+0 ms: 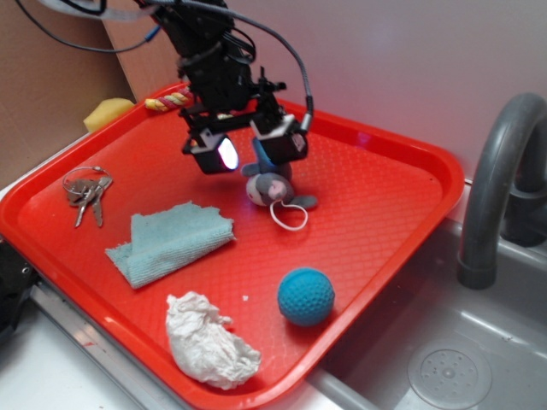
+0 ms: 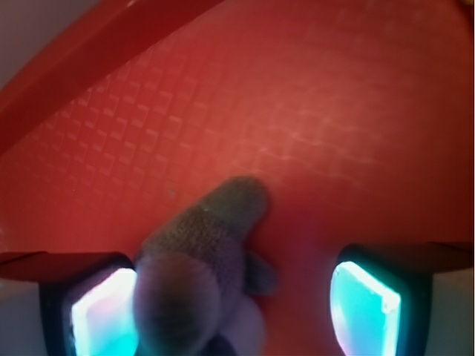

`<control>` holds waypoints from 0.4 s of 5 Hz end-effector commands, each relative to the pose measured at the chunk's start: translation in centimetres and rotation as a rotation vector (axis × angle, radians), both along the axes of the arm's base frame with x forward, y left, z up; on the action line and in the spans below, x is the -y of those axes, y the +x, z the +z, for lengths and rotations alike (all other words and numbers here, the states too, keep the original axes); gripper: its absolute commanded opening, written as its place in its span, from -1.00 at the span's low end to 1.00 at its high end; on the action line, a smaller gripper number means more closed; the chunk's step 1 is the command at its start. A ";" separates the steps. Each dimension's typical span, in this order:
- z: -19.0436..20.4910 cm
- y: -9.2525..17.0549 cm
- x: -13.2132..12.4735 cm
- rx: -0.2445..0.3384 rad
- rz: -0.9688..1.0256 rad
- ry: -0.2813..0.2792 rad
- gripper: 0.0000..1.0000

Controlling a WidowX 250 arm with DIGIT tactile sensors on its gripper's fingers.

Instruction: Grab the gray animal.

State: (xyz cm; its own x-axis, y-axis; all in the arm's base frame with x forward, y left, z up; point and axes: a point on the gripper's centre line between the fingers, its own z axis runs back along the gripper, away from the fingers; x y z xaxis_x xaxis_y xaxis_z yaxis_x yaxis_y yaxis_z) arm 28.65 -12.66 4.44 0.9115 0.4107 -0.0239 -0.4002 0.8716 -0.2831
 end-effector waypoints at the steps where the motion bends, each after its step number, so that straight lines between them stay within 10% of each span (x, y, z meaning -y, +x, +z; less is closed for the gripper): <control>1: -1.3 -0.1 2.4 -0.012 -0.061 0.011 -0.09; 2: 0.8 -1.3 1.4 0.012 -0.024 0.082 -1.00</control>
State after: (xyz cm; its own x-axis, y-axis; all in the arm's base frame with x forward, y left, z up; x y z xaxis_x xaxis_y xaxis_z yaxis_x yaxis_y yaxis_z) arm 26.83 -13.50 4.01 0.9198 0.3920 -0.0184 -0.3889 0.9042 -0.1767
